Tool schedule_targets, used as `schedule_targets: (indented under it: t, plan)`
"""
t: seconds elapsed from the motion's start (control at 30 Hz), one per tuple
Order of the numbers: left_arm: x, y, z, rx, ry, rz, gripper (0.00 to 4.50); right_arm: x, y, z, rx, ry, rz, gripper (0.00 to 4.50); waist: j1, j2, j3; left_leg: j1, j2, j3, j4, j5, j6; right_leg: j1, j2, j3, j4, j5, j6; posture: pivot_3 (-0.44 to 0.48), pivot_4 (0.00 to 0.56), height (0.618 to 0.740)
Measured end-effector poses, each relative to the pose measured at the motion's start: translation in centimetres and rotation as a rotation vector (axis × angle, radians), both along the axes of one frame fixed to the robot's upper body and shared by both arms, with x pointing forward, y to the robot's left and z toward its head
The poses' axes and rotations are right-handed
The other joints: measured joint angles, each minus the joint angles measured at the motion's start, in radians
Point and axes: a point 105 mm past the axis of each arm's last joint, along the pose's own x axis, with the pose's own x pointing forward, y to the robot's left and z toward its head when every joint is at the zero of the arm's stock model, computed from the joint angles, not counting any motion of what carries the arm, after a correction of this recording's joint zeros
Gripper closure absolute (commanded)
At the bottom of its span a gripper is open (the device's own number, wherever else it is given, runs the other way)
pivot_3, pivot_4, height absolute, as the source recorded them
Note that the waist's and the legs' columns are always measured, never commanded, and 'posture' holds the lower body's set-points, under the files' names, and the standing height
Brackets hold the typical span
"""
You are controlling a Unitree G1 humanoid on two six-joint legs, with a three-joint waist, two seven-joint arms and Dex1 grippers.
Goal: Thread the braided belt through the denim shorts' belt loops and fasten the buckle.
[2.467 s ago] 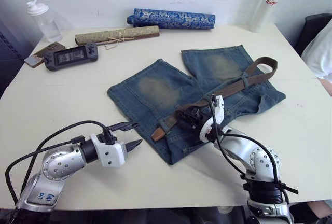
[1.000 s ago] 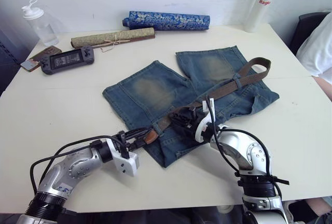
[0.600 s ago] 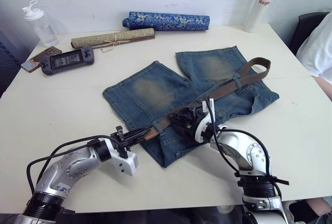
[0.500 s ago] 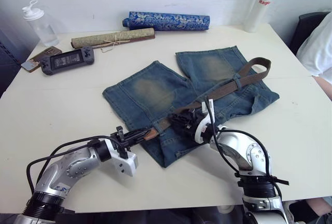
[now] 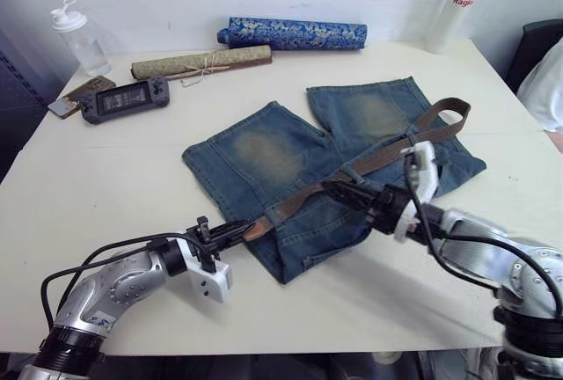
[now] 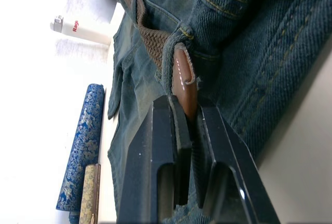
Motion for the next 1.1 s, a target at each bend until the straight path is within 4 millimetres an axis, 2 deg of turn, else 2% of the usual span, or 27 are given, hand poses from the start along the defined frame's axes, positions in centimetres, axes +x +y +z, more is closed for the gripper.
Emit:
schedule_targets:
  t: [0.07,0.13,0.17,0.2,0.33,0.37,0.43,0.57,0.73,0.93,1.1]
  plan:
    - [0.0,0.0,0.0,-0.001,0.001,-0.001,4.5,0.0,-0.1,-1.8,-0.101,-0.032,0.003,2.97,0.002,0.0,0.0,0.0,0.0,0.0,0.0,0.0,0.0,0.001,-0.001,0.0,0.0,0.0,0.0,0.0,0.15,0.637]
    - [0.0,0.0,0.0,-0.001,0.001,-0.002,4.5,0.0,0.0,-3.2,-0.177,-0.045,0.015,3.55,0.002,0.0,0.0,0.0,-0.001,0.0,0.0,0.0,0.0,0.001,-0.002,0.0,0.0,0.0,0.0,0.0,0.15,0.637]
    - [0.0,-0.1,0.0,-0.002,0.0,-0.002,4.5,0.0,0.0,-3.8,-0.214,-0.055,0.019,4.15,0.002,-0.001,0.0,0.0,-0.001,0.0,0.0,0.0,0.0,0.001,-0.002,0.0,-0.001,0.0,0.001,0.0,0.15,0.637]
    - [0.0,-0.1,0.0,-0.002,0.0,-0.002,4.5,0.1,0.0,-4.2,-0.244,-0.067,0.022,4.4,0.002,-0.001,0.001,0.0,-0.001,0.0,0.0,0.0,-0.001,0.001,-0.002,0.001,-0.001,0.0,0.001,0.0,0.15,0.637]
    - [0.0,0.0,0.0,-0.003,0.0,-0.001,4.5,1.0,-0.5,-5.7,-0.378,-0.145,-0.01,4.46,0.004,-0.001,0.001,0.0,-0.001,0.0,0.0,0.0,-0.001,0.001,-0.002,0.0,-0.001,0.0,0.001,0.0,0.15,0.637]
    - [0.0,0.0,0.0,-0.004,0.001,-0.001,4.5,1.3,-0.9,-6.6,-0.428,-0.144,-0.022,4.46,0.004,-0.001,0.001,0.0,-0.001,0.0,0.0,0.0,-0.001,0.001,-0.002,0.0,-0.001,0.0,0.001,0.0,0.15,0.637]
    - [-0.1,0.1,0.0,-0.006,0.005,0.0,4.5,1.4,-0.8,-6.9,-0.459,-0.167,-0.017,4.46,0.003,-0.002,0.0,0.0,-0.001,0.0,0.0,0.0,-0.001,0.001,-0.002,0.001,-0.001,0.0,0.001,0.0,0.15,0.637]
    - [-1.1,1.9,-0.3,0.019,0.033,0.01,4.5,1.6,-0.6,-7.3,-0.473,-0.177,-0.014,4.46,-0.001,-0.007,-0.002,0.001,0.001,0.0,0.0,0.0,-0.001,0.0,-0.001,0.0,-0.001,0.0,0.0,0.0,0.15,0.637]
    - [-3.2,9.7,-1.1,0.155,0.111,0.094,4.5,1.9,0.0,-7.5,-0.456,-0.165,-0.007,4.46,-0.001,-0.012,-0.004,0.002,0.002,0.0,0.0,0.0,-0.002,0.0,-0.001,-0.001,0.001,-0.001,-0.003,0.0,0.15,0.637]
    - [-5.7,18.7,-0.9,0.349,0.189,0.226,4.5,2.3,0.3,-7.6,-0.439,-0.15,-0.002,4.46,-0.001,-0.019,-0.008,0.002,0.002,-0.001,0.0,-0.001,-0.002,0.0,0.0,-0.002,0.003,-0.003,-0.003,0.0,0.15,0.637]
    - [-5.5,21.3,-0.4,0.394,0.185,0.299,4.5,2.4,0.6,-7.7,-0.437,-0.144,0.004,4.46,-0.001,-0.021,-0.01,0.004,0.002,-0.002,-0.001,-0.001,-0.001,0.001,0.001,-0.002,0.005,-0.004,-0.002,0.0,0.15,0.637]
